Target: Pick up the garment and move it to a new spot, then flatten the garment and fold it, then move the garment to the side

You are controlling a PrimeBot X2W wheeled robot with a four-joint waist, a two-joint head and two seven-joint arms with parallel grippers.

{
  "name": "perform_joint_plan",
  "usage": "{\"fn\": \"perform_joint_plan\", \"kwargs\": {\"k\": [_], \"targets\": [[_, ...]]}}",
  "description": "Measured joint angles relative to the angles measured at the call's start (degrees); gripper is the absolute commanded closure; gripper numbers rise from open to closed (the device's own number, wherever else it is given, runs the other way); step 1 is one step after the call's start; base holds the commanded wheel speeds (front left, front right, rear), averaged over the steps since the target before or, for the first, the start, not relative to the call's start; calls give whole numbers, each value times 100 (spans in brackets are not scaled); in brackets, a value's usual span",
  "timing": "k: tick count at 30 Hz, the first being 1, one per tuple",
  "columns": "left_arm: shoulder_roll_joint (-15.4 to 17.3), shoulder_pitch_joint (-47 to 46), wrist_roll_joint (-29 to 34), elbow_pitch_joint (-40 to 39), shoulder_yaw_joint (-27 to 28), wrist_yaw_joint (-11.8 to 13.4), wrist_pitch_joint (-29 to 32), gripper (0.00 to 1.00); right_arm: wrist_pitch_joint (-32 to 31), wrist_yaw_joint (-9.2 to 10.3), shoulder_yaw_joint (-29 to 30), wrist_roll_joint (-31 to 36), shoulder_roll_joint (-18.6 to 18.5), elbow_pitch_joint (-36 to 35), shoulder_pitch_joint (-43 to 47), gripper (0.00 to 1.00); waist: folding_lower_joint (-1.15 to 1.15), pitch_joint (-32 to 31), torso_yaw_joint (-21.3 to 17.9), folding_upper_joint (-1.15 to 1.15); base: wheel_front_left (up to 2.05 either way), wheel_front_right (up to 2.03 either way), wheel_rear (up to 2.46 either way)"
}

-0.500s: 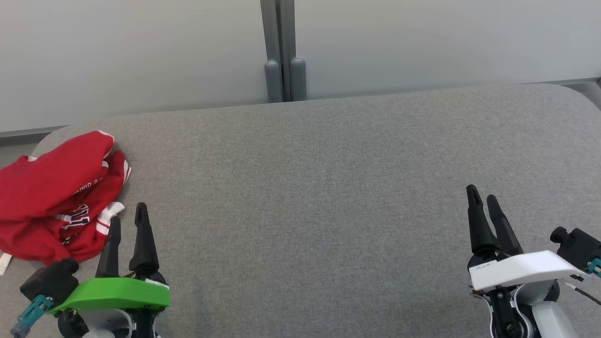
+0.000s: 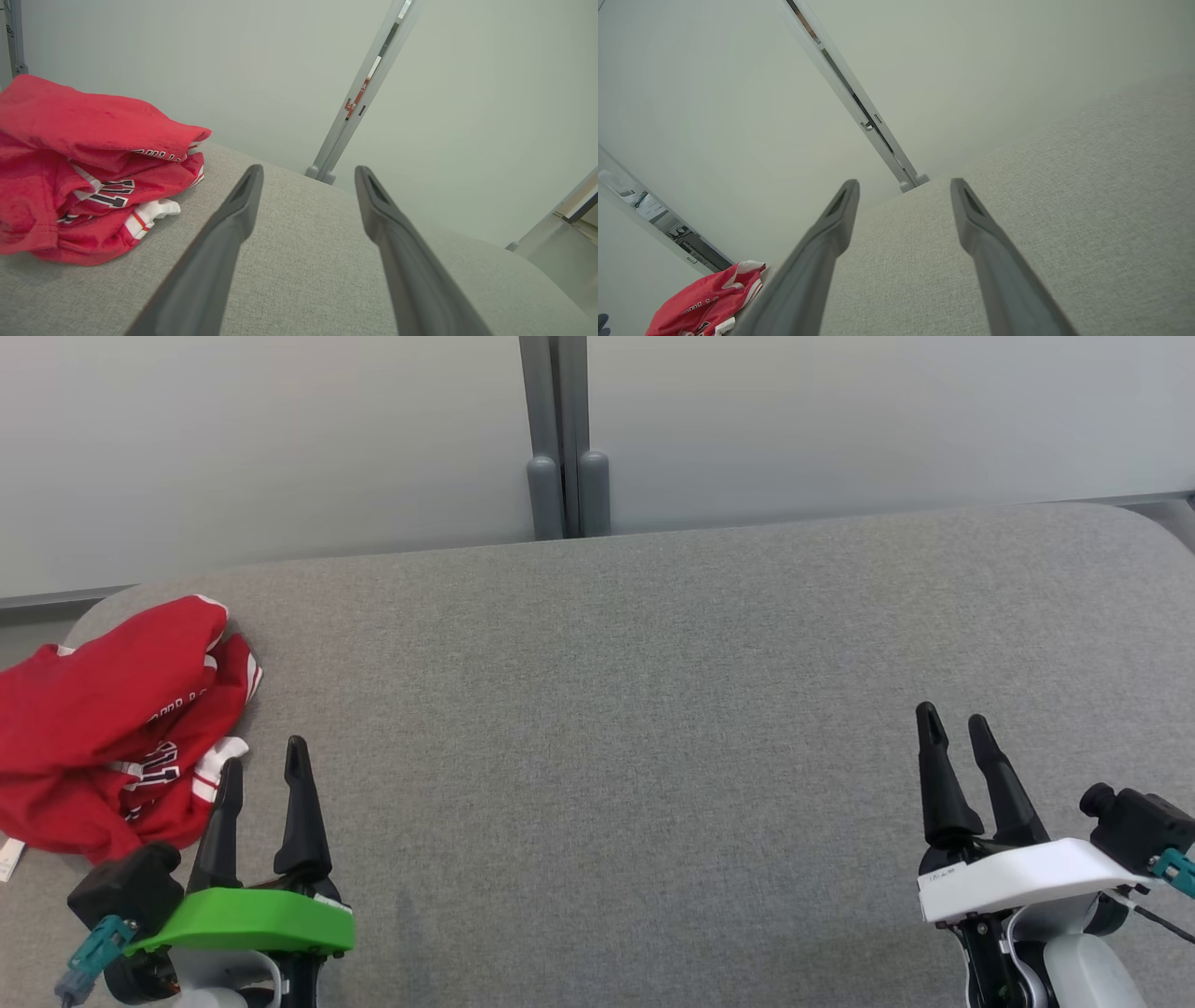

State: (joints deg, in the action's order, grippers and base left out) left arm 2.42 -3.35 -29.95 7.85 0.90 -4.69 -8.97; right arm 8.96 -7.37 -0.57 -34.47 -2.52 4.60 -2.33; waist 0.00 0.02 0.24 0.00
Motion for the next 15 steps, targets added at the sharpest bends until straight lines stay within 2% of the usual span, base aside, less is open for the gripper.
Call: {"fn": "perform_joint_plan", "kwargs": {"k": [15], "targets": [[7,0,895,87,-57,55,-210,0,208,-1,-38,872,-5,-60,18,0,0,-4,3,0,0,0,0]]}}
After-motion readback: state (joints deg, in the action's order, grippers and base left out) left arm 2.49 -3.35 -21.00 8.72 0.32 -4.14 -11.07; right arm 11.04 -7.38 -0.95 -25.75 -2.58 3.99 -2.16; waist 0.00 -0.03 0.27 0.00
